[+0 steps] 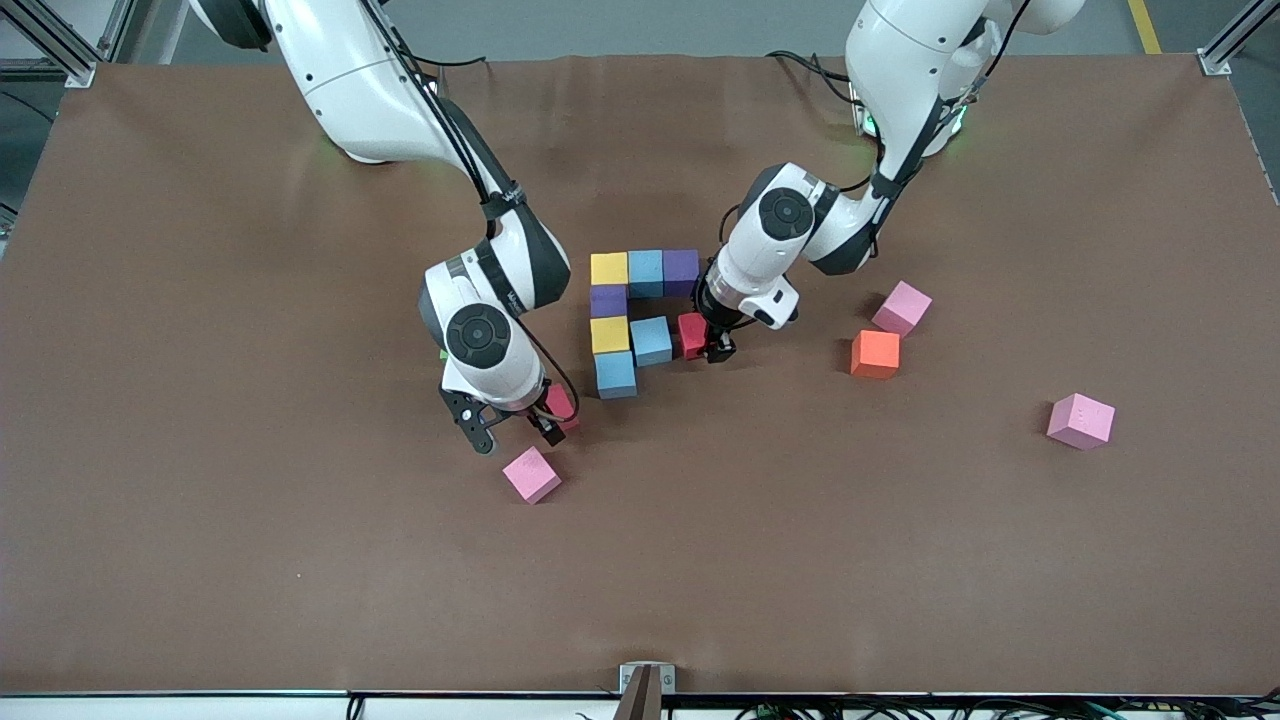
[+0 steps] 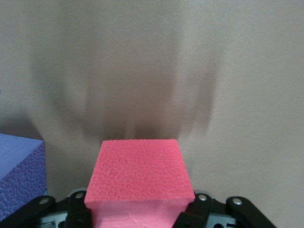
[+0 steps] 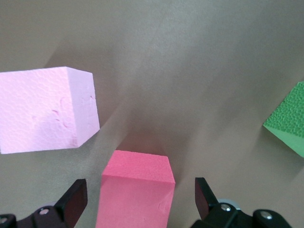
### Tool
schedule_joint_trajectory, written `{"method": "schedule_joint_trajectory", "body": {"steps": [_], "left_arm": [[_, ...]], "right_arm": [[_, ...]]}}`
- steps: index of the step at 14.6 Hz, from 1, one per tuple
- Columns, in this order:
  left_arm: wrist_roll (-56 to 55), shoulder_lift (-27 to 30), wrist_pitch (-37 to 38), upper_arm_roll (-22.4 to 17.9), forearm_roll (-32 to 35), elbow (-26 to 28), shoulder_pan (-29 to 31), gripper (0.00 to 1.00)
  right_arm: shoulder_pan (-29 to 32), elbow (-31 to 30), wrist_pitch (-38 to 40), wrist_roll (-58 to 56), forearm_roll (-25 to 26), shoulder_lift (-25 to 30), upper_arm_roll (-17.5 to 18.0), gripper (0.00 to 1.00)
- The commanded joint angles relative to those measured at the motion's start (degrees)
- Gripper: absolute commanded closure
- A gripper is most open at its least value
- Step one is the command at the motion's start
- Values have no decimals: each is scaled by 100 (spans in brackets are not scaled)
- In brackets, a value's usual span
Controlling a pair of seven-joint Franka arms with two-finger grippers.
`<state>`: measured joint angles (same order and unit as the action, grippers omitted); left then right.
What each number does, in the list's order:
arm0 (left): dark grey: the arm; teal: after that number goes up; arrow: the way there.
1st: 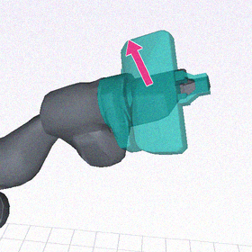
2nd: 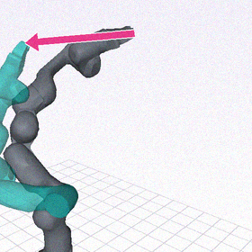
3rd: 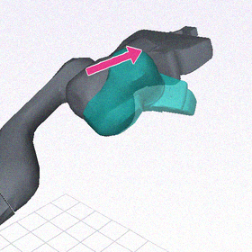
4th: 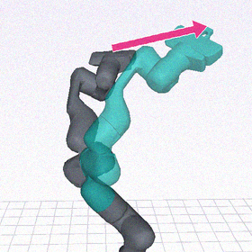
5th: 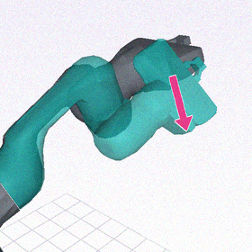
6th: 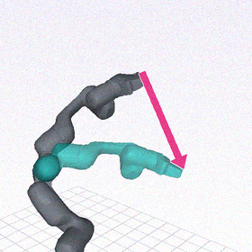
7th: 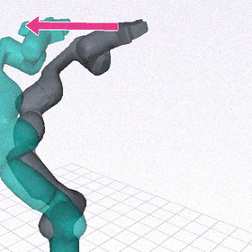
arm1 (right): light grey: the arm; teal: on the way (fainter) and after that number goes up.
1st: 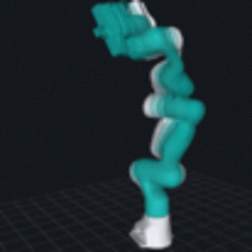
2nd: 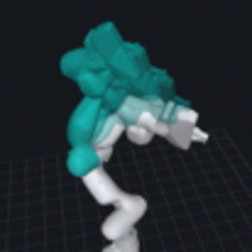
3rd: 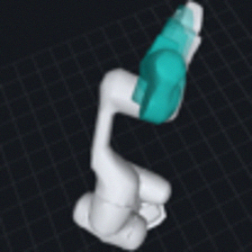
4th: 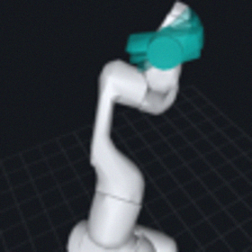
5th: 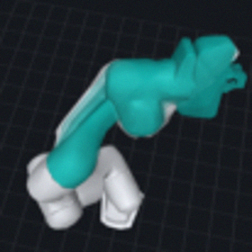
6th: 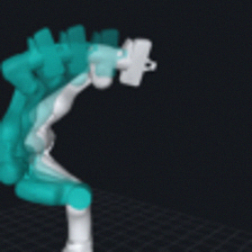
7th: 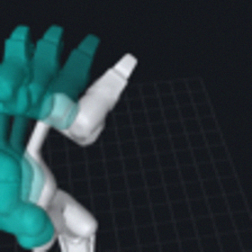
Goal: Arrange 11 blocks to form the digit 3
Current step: 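Grasp red with the right gripper while the left gripper holds its red block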
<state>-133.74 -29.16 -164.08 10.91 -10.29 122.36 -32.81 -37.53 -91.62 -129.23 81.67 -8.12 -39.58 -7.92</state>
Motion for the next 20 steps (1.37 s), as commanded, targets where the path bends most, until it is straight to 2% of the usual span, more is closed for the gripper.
{"method": "schedule_joint_trajectory", "body": {"steps": [1,5,7,10,13,14,16,17,18,20], "left_arm": [[23,-169,-54,-36,141,-204,-41,78],[32,-283,-54,-36,238,-344,-41,78],[32,-310,-54,-36,300,-353,-41,78],[32,-319,-54,-36,335,-345,-102,78],[32,-319,-54,-36,344,-345,-112,78],[32,-319,-54,-36,344,-345,-138,78],[32,-319,-54,-45,379,-345,-199,78],[32,-327,-54,-45,414,-345,-199,78],[32,-328,-54,-45,423,-345,-199,78],[32,-319,-54,-53,423,-353,-191,78]], "right_arm": [[-88,-128,-120,174,-171,12,-25,0],[-97,-128,-155,183,-207,-41,-25,4],[-149,-128,-164,183,-207,-67,-25,13],[-150,-128,-225,183,-207,-102,-25,34],[-167,-119,-295,183,-207,-138,-17,42],[-167,-119,-295,174,-207,-146,-8,53],[-167,-102,-269,34,-198,-138,-8,80],[-185,-67,-260,-219,-198,-129,-8,91],[-193,-49,-243,-474,-198,-103,-8,97],[-159,12,-234,-669,-198,-94,-8,100]]}}
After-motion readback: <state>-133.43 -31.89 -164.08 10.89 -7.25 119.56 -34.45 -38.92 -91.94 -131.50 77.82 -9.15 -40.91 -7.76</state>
